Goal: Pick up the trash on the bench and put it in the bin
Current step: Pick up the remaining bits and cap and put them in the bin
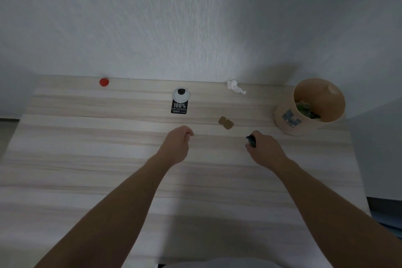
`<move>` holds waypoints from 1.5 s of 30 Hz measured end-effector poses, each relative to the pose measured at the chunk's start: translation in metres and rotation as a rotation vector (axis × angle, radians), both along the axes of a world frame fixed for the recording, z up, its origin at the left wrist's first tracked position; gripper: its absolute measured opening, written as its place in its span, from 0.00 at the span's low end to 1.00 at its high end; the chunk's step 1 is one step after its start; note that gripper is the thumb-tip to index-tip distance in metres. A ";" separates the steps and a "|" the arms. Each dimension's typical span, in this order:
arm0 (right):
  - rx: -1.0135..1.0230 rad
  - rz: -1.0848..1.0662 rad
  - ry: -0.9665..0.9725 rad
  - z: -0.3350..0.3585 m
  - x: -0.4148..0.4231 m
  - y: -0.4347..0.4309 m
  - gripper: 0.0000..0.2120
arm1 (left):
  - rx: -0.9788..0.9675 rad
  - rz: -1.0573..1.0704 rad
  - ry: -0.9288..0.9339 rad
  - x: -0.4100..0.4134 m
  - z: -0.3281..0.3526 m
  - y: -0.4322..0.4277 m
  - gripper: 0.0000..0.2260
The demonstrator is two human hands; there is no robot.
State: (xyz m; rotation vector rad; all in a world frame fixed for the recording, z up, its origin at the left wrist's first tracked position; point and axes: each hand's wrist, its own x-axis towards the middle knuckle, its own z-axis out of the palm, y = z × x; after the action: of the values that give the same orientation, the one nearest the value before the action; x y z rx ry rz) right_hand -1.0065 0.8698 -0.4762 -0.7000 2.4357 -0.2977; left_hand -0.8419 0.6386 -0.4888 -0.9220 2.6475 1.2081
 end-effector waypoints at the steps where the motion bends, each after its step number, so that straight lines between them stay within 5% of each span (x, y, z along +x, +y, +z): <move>1: 0.005 0.006 0.002 -0.001 -0.002 -0.005 0.10 | 0.002 0.004 -0.001 -0.002 0.000 -0.002 0.09; 7: -0.021 0.023 -0.012 -0.009 -0.017 -0.038 0.15 | 0.022 0.042 0.005 -0.011 -0.002 -0.012 0.02; 17: -0.071 0.031 -0.062 -0.031 -0.036 -0.085 0.23 | -0.021 0.072 -0.047 -0.020 -0.003 -0.027 0.09; 45: 0.024 0.103 -0.101 -0.047 -0.036 -0.090 0.15 | -0.047 0.054 -0.068 -0.019 -0.013 -0.037 0.12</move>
State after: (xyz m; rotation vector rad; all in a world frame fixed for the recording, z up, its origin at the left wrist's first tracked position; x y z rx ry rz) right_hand -1.0420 0.7795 -0.5230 -0.7786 2.2951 -0.2567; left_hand -0.8608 0.6018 -0.5020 -1.0294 2.6242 1.1094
